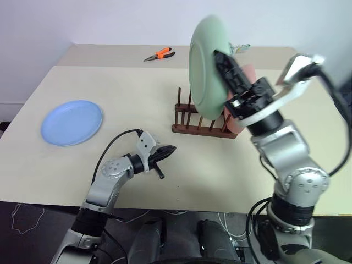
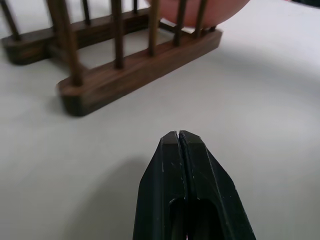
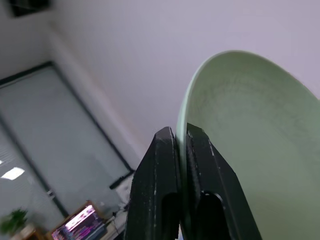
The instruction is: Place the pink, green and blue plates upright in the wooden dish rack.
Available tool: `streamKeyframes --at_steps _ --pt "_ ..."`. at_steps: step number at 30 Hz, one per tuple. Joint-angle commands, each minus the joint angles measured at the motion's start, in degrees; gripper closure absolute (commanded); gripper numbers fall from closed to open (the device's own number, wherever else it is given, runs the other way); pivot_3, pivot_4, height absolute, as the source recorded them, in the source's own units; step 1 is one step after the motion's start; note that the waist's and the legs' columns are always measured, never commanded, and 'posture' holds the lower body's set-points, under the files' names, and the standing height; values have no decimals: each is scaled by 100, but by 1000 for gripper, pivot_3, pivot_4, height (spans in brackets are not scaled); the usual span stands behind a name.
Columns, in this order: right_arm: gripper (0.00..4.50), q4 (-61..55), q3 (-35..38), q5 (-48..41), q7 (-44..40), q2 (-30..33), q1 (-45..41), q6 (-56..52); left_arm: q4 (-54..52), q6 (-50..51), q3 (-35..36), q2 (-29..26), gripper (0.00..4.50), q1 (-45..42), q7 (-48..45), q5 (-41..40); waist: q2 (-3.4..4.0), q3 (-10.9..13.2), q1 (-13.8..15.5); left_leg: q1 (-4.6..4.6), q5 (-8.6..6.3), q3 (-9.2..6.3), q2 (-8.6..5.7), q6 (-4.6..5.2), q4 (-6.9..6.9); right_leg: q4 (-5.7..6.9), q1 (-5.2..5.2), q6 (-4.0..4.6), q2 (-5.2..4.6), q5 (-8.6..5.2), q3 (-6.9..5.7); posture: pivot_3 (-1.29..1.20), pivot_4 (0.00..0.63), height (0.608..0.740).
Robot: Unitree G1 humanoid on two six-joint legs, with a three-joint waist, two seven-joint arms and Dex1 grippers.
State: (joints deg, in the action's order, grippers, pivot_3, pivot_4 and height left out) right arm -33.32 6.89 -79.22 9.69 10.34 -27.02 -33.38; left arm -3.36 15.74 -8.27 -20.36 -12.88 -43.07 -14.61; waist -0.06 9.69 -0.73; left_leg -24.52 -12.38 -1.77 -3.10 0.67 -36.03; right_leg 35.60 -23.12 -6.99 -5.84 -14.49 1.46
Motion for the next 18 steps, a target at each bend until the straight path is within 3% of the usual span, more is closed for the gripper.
streamKeyframes --at_steps 1,12,18 --pt "4440 59 -105 379 176 -212 -39 252 -172 -114 133 -64 4500 73 2 -48 1 0 2 0 0 2 0 -1 0 3 -3 0 1 0 0 0 150 738" --pt "4440 697 42 1109 371 -383 -444 509 -306 -35 27 17 4500 142 39 -50 1 0 -5 1 1 8 -1 -2 -2 34 -16 -13 3 7 0 0 150 738" --pt "4440 714 246 530 219 -434 -555 425 -367 20 -8 38 4500 162 19 -65 2 1 -4 1 2 9 -1 -3 1 35 -18 -15 4 8 -1 0 150 738"
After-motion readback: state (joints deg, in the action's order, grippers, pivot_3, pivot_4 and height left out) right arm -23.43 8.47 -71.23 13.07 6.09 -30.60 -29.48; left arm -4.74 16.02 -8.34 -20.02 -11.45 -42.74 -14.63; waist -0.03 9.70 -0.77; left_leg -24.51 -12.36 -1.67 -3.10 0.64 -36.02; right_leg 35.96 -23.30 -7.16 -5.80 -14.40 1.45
